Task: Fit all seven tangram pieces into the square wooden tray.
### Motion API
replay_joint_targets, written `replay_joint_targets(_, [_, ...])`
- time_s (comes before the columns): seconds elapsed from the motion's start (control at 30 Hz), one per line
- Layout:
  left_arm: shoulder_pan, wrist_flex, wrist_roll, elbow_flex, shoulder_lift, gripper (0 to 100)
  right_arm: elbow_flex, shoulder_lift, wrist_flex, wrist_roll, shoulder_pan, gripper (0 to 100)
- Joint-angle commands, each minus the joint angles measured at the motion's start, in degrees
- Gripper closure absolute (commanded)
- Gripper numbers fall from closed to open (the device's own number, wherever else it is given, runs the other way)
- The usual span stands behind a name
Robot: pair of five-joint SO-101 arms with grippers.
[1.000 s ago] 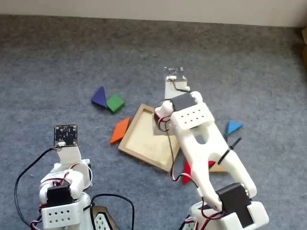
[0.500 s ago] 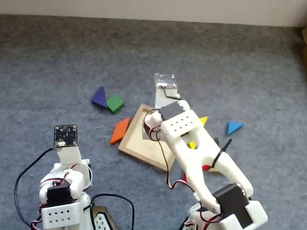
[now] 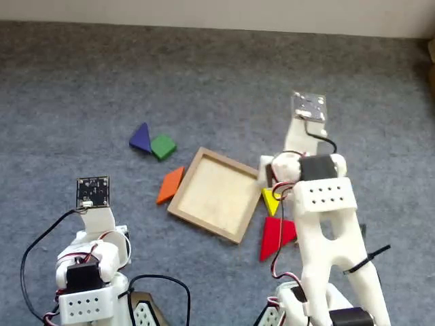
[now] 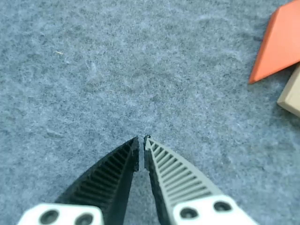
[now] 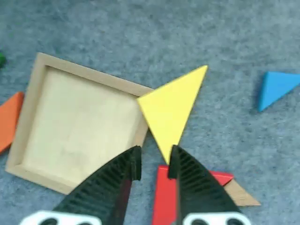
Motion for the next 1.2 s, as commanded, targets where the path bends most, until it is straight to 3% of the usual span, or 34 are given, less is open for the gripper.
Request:
replay_joint_targets(0.0, [-0.4, 0.18, 0.0, 1.1, -1.89, 96, 2.24, 0.57, -8.4, 4.92, 6.64, 99.5])
replay_joint_targets(0.17, [-0.4, 0.18, 0.0, 1.1, -1.89, 96, 4.09, 7.25, -16.4, 5.45, 8.31, 99.1])
replay_joint_targets(0.6, [-0.4, 0.18, 0.0, 1.1, -1.89, 96, 4.09, 22.99, -25.01, 5.19, 0.84, 99.1])
replay_joint_targets(1.17, [-0.4, 0.18, 0.0, 1.1, -1.89, 96, 4.44, 25.8, -24.75, 5.1, -11.21, 99.1])
